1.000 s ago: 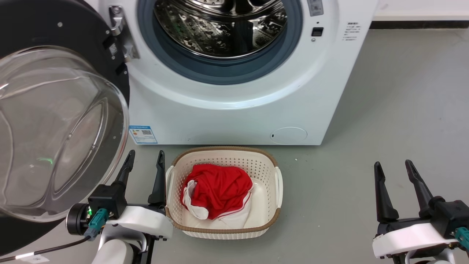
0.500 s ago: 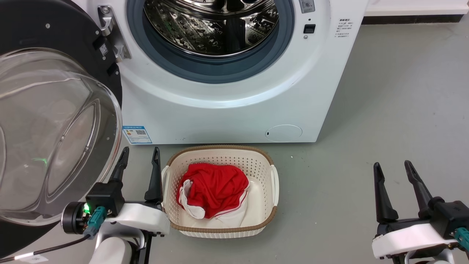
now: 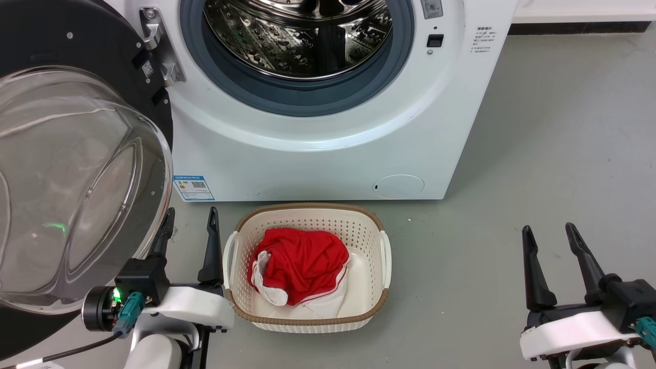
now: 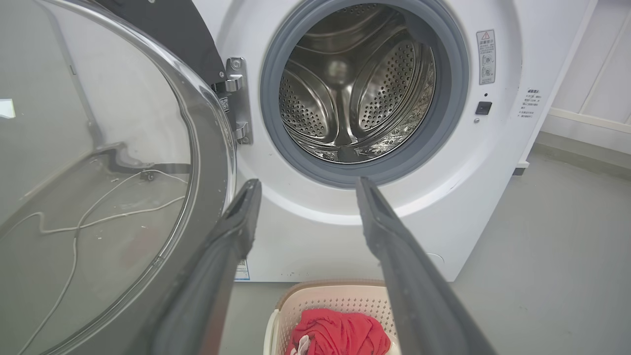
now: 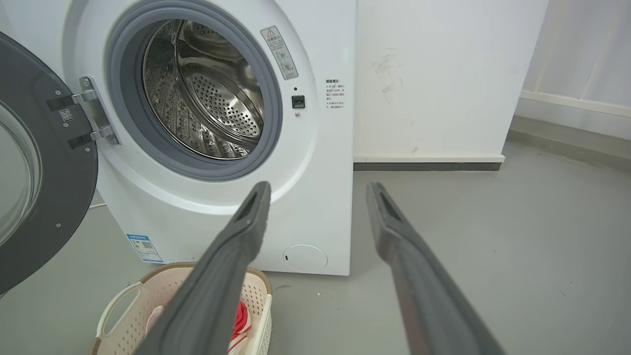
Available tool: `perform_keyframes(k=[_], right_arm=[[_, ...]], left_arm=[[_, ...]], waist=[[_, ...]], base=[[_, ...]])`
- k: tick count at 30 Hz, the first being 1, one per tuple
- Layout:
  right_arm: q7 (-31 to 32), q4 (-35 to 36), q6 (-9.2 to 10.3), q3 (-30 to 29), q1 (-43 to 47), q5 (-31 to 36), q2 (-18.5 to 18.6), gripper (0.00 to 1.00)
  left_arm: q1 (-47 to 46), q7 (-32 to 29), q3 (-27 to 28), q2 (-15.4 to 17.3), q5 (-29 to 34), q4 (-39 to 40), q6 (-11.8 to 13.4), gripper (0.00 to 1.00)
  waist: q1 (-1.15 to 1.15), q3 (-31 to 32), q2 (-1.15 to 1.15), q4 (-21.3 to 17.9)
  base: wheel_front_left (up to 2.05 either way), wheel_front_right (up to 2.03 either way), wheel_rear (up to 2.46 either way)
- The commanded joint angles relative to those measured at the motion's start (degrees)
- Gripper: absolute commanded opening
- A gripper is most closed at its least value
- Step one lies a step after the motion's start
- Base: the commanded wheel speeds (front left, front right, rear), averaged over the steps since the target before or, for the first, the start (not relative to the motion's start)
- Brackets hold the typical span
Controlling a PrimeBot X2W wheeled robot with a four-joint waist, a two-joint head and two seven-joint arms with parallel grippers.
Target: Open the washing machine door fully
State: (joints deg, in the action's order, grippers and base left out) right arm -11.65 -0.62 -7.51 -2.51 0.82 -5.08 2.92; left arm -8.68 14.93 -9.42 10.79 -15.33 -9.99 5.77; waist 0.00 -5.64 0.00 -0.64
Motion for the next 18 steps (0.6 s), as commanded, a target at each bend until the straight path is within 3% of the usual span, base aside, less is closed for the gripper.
perform_keyframes(k=[1,7,8,11,18], right_arm=[[-0.2,-0.1,0.04,0.0,-0.5,0.0,-0.1,1.0],[-0.1,0.0,0.04,-0.1,-0.2,-0.1,-0.1,1.0],[0.0,0.0,0.0,-0.1,0.0,0.0,0.0,0.0],[0.1,-1.2,-0.01,0.1,0.9,-0.3,0.0,0.0],[1.2,-2.0,-0.01,0.4,0.3,-9.5,0.5,0.0]], left_arm=[[0.3,0.4,0.1,0.0,0.2,0.1,-0.1,1.0],[0.7,0.4,0.7,-0.5,0.8,0.3,-0.7,1.0],[0.2,0.1,0.6,-0.5,0.6,0.2,-0.7,0.0],[0.9,-0.2,0.5,-0.8,0.2,-1.1,-0.8,0.0],[0.9,-2.4,2.2,-1.5,-7.3,-1.5,-2.0,0.0]], waist=[[0.0,0.0,0.0,0.0],[0.0,0.3,0.0,0.1],[0.0,0.3,0.0,0.1],[0.0,0.3,0.0,0.1],[0.0,0.6,0.0,0.1]], base=[[0.0,0.0,0.0],[0.0,0.0,0.0],[0.0,0.0,0.0],[0.0,0.0,0.0],[0.0,0.0,0.0]])
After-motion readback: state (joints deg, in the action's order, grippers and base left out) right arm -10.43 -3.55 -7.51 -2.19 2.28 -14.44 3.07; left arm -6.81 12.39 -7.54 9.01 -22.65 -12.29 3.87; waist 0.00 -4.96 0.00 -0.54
